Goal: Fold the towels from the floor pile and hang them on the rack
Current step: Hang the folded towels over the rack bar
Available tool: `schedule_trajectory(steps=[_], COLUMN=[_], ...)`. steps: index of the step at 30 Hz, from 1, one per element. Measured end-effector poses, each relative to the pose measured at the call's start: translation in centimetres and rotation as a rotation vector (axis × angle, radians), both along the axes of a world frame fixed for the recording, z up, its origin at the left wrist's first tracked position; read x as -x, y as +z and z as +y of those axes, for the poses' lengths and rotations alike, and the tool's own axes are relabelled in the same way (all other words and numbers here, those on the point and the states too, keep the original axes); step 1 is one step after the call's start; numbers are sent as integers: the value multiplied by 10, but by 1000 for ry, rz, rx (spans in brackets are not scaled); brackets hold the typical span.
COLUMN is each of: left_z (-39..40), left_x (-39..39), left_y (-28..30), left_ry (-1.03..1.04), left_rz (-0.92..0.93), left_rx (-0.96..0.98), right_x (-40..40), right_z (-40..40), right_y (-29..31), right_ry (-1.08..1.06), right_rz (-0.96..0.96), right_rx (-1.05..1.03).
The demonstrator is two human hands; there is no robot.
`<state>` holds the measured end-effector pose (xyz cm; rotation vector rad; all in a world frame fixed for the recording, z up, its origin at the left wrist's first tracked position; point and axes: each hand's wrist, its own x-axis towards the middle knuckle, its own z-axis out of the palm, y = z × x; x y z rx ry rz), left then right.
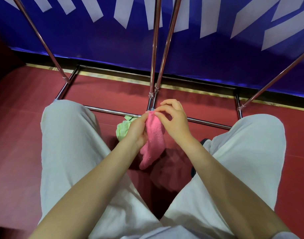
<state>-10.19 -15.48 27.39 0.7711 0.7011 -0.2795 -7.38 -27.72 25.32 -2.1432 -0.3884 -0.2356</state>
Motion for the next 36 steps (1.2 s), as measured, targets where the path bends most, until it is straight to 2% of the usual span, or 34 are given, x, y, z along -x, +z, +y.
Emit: schedule_trajectory(steps=[2,4,7,10,12,15,21,27,31,36], left_z=[3,4,6,5,2,-2,-3,-7,-8,-5], left_x=[0,-1,0,2,5,7,6,9,8,9], left_y=[-1,-4,-5,-4,-4,-7,-2,-3,-3,-11], left_ry=[-3,12,36,17,-26,-58,-123,-150,-197,-262], left_rz=[16,43,36,-127,-216,-265,-333,-343,-339,-456], left_rx=[92,76,-107,-218,-258,-318,-594,-727,-768,-655], right_x=[-1,0,5,10,9,7,10,12,12,10], right_z=[1,3,7,11,13,13,14,13,10,7], right_y=[0,0,-3,-1,-2,-2,5,3,0,-1], right_ry=[26,43,19,1,-42,-114,-168,-216,-222,-200], right_rz=[-27,-80,-76,123,187,195,170,160,202,279], right_rx=[30,58,87,-38,-109,-152,-197,-235,-216,-276])
